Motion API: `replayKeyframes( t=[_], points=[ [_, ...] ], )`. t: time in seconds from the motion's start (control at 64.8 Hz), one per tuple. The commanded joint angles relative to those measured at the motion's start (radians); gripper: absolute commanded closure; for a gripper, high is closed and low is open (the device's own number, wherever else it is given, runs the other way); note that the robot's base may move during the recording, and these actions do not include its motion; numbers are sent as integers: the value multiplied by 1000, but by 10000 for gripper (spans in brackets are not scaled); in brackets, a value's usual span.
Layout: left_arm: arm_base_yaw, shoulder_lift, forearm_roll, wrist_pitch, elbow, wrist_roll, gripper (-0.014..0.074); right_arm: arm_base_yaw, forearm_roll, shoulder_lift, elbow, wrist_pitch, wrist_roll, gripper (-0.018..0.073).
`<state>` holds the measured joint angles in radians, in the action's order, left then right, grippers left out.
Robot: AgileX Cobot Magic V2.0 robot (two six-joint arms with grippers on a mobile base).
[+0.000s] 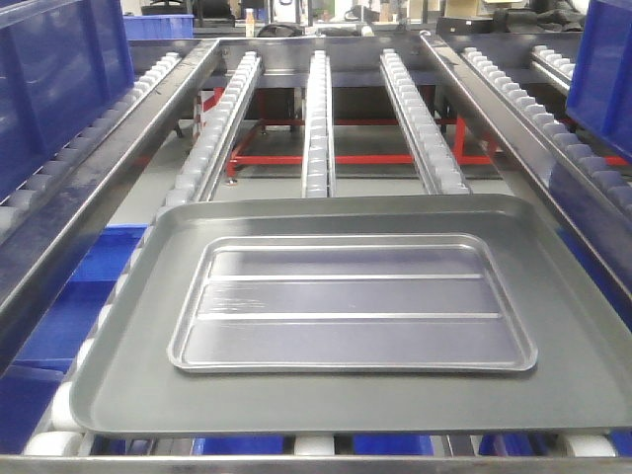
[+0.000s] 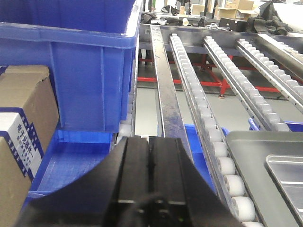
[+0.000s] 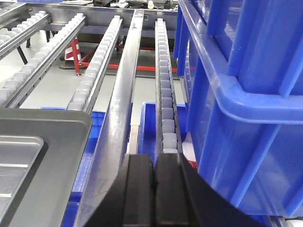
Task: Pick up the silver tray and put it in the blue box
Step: 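Move both grippers down toward the silver tray's side edges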
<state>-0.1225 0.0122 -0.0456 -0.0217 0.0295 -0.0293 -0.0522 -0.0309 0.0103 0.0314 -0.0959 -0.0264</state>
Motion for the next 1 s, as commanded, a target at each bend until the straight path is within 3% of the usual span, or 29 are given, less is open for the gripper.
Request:
replayKeyframes(
  t=[0.0,0.633,0.818,0.895,0.988],
  points=[
    [-6,18,-7,80,-2,3,692,-4,0,20,2,89,-8,503],
    [-6,18,-7,89,-2,3,692,-4,4,20,2,90,-9,503],
    [-6,15,-2,212,-50,3,691,-4,-18,20,-15,264,11,503],
    [-6,-8,34,124,-164,3,691,-4,-34,17,-93,247,47,503],
    [-8,-86,69,-110,-375,3,690,-4,-34,-24,-263,102,52,503]
  ],
)
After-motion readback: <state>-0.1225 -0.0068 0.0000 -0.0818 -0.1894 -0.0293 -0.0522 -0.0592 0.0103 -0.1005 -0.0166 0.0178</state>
